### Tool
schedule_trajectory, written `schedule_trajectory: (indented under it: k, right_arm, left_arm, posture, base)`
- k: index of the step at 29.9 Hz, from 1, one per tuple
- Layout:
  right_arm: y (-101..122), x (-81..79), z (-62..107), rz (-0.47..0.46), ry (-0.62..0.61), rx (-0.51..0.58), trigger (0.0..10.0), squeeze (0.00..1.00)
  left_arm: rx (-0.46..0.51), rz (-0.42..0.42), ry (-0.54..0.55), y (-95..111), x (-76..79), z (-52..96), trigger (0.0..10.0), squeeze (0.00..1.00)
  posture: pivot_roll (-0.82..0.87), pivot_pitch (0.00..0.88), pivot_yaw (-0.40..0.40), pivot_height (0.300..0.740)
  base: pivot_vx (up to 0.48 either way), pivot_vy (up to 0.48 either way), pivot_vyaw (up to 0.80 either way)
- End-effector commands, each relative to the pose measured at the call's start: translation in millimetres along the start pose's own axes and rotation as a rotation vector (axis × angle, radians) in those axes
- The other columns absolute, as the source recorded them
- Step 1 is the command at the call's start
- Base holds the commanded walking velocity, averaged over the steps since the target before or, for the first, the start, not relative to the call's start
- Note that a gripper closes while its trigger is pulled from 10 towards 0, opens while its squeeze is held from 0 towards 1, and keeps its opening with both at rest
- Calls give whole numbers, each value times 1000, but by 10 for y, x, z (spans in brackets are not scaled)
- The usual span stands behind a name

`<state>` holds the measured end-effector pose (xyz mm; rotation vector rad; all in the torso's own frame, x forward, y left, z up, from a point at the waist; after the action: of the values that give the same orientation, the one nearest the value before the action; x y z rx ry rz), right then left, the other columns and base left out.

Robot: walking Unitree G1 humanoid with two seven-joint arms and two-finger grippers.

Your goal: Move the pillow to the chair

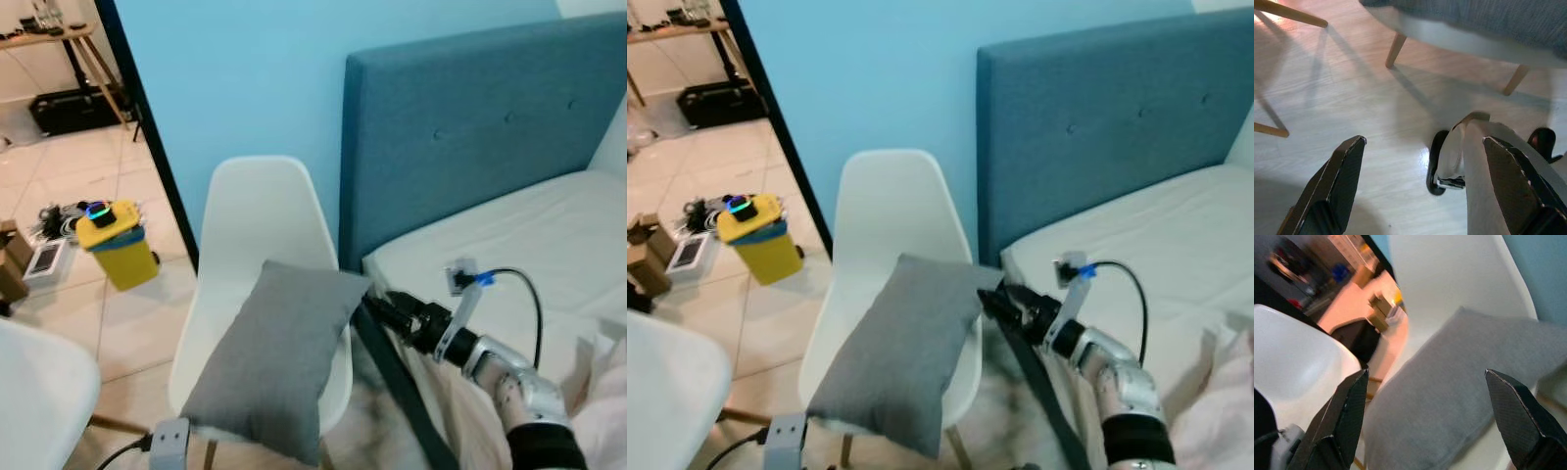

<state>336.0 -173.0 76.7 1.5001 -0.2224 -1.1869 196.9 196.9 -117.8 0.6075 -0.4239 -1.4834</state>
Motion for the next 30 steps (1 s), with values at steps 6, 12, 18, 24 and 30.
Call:
schedule_trajectory:
  k: [6, 12, 18, 24, 30]
  right_arm:
    - [-490, 215, 43, 13, -157, -140, 10000, 0]
    - [-594, 282, 36, 108, -241, -171, 10000, 0]
    - [-473, 322, -60, 154, -311, -118, 10000, 0]
    - [-323, 373, -104, 152, -380, -48, 10000, 0]
    - [-85, 475, -56, 171, -477, 63, 10000, 0]
  left_arm:
    - [-53, -18, 21, -147, -84, 28, 10000, 0]
    - [-59, -6, 25, -147, -100, 26, 10000, 0]
    - [-63, -8, 23, -117, -109, 15, 10000, 0]
    - [7, -12, -10, 99, -31, -27, 10000, 0]
    - [100, -19, -66, 376, 92, -59, 10000, 0]
  posture:
    - [18, 6, 20, 708]
    - [19, 6, 26, 723]
    - [27, 1, 36, 723]
    - [38, 0, 42, 723]
    - [33, 0, 49, 723]
  base:
    - [0, 0, 0]
    - [0, 0, 0]
    - [-243, 0, 0]
    - [-346, 0, -386]
    - [-329, 0, -769]
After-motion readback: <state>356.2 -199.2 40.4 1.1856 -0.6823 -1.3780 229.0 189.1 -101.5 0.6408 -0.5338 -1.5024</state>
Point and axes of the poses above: a point about 5 cm out from each wrist's last joint towards the gripper, its own z axis pointing back from the gripper into the wrist, its own y axis along the axis of the wrist's last joint, x = y × z, the point moved 4 cm from there along -z, pointing out of the wrist towards the gripper, and after that the axes turned 7 degrees about -z, right-handed, at the moved point
